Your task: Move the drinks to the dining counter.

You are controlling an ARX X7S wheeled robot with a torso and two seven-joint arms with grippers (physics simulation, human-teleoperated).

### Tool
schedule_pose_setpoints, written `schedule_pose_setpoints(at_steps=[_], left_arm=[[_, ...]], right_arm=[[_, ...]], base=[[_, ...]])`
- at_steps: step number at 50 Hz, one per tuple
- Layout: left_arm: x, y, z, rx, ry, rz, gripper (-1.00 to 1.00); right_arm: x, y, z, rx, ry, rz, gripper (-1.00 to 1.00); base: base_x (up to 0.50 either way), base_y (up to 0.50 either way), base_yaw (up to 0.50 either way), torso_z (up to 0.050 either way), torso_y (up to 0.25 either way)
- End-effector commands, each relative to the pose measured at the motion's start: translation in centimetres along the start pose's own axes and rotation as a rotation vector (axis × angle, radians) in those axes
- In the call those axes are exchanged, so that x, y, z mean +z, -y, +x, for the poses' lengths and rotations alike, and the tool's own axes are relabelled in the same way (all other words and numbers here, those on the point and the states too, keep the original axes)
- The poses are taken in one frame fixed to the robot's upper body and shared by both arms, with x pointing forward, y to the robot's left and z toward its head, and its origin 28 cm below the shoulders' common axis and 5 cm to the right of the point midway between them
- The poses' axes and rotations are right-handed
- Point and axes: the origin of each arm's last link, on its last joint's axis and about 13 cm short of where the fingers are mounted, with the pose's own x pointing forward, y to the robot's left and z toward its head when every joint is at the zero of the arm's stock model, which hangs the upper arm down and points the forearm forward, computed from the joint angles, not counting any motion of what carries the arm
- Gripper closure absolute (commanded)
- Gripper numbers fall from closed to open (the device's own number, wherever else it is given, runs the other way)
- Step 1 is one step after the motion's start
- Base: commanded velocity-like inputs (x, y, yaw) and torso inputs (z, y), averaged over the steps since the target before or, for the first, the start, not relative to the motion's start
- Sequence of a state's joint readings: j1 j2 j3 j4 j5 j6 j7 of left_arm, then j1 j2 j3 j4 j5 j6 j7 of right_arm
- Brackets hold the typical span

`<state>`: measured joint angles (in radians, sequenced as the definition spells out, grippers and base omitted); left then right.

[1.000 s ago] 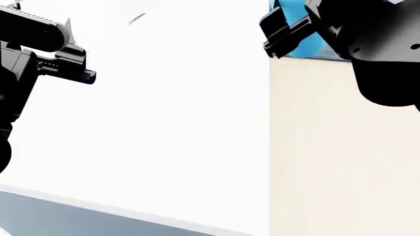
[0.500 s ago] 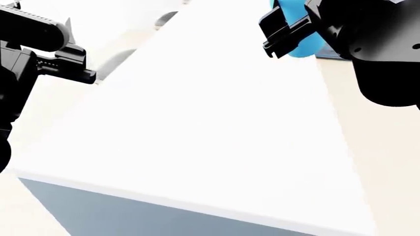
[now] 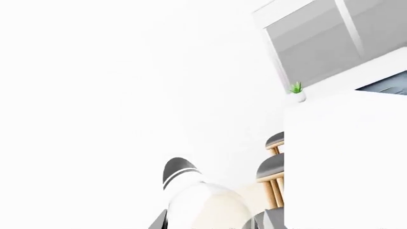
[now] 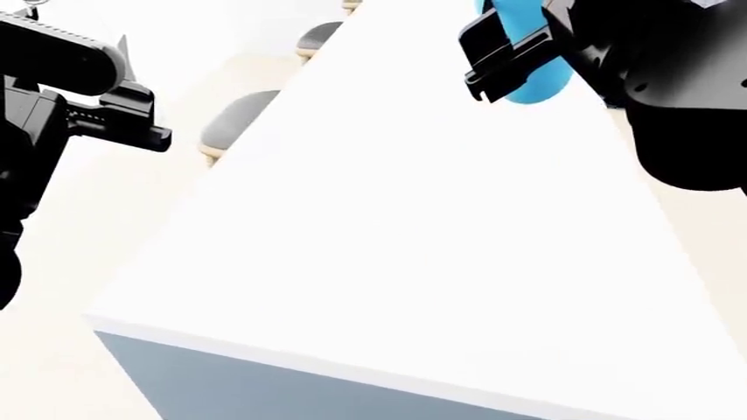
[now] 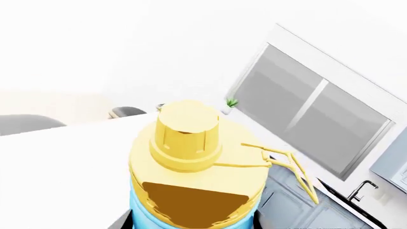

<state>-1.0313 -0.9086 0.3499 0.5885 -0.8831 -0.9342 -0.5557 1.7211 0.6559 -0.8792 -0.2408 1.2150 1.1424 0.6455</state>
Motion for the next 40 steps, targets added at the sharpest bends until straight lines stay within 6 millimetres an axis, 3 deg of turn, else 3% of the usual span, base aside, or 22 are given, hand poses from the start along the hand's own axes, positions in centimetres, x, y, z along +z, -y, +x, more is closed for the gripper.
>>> schedule_pose_setpoints(at_steps=[1,17,40], left_arm=[[0.14,-0.21,0.02,0.026,0.018,-0.002,1.00],[0.18,0.00,0.25,0.019,0.017,0.000,1.00],[-0.32,0.02,0.00,0.016,0.010,-0.001,1.00]], right_arm=[[0.40,0.46,-0.04,-0.033,0.025,0.017,1.00],[0.02,0.56,0.15,-0.036,0.036,0.027,1.00],[0.17,0.62,0.23,-0.054,0.033,0.030,1.00]], base=[[0.00,0.00,0.00,0.000,0.000],[0.06,0.01,0.00,0.000,0.001],[0.00,0.00,-0.50,0.000,0.001]])
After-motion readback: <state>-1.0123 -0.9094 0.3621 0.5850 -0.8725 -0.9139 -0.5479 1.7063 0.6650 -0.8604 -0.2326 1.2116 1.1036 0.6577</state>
